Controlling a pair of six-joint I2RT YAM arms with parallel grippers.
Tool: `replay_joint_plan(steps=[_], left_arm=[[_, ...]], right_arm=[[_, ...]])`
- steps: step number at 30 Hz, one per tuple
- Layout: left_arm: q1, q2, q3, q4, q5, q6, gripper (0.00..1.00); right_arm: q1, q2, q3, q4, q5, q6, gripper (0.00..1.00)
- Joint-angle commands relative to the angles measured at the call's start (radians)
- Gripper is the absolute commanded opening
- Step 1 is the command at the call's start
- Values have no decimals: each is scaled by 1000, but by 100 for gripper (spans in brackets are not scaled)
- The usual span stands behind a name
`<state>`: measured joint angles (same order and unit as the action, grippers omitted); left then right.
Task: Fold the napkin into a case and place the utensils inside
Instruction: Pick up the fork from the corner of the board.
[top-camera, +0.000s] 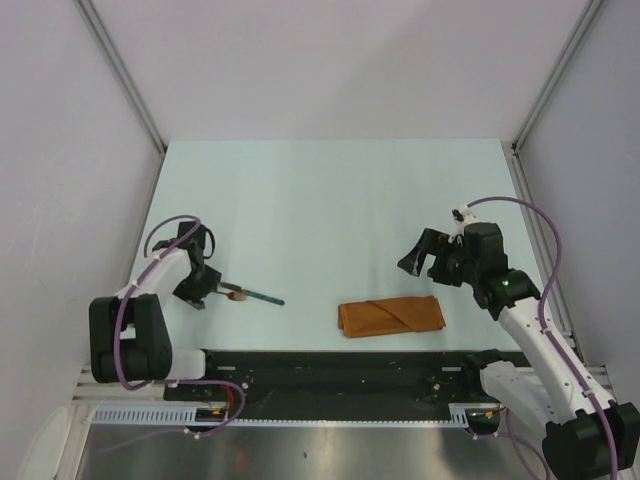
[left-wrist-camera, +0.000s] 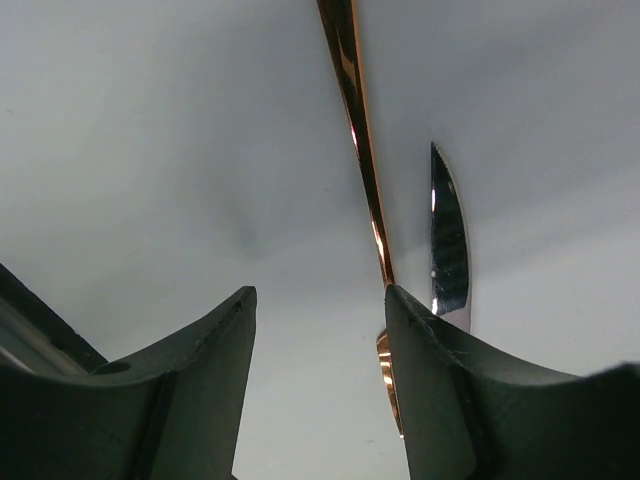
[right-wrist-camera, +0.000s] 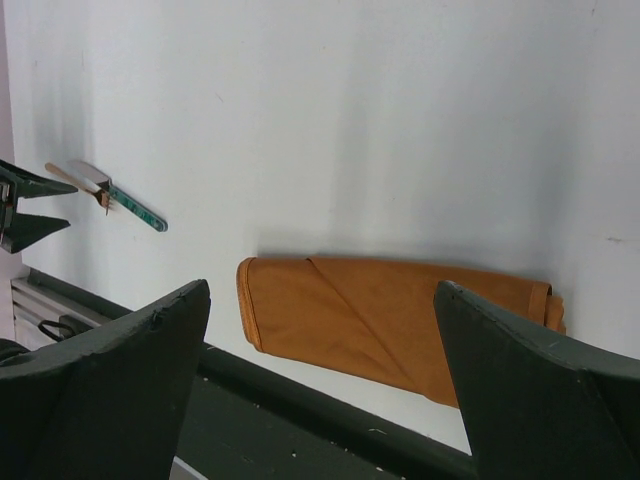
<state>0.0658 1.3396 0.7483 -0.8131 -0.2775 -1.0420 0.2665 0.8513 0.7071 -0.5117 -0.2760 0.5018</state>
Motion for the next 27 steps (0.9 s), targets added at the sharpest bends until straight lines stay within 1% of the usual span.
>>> replay_joint_plan(steps=[1,7,8,9,14,15,17,18,20,21,23,27], left_arm=[[6,68,42,25,-69,-104,59],[5,162,68,31,-78,-148,58],[5,183,74,26,-75,-151,57],[2,187,75,34,-68,-142,51],[-12,202,54,45,-71,-161,50],[-12,211,49,48,-78,-158,42],[-12,216,26,58,-78,-155,33],[-11,208,16,66,-69,-151,22],[-11,188,-29,101,-63,-148,10],[-12,161,-39,107,-60,-145,0],[-12,123,-58,107,-61,-122,0],[-30,-48,-37,54,-86,-44,0]], right_arm=[[14,-15,20,7,23,-45,100],[26,-3,20,16,31,-62,100],[31,-3,22,16,32,-60,100],[31,-3,19,22,32,-62,100],[39,-3,20,24,31,-65,100],[40,-3,23,22,29,-63,100],[42,-4,34,18,31,-60,100],[42,-5,35,16,31,-59,100],[43,-5,31,19,32,-57,100],[43,-1,26,24,32,-57,100],[43,17,22,25,20,-83,100],[48,74,35,1,-75,-138,100]])
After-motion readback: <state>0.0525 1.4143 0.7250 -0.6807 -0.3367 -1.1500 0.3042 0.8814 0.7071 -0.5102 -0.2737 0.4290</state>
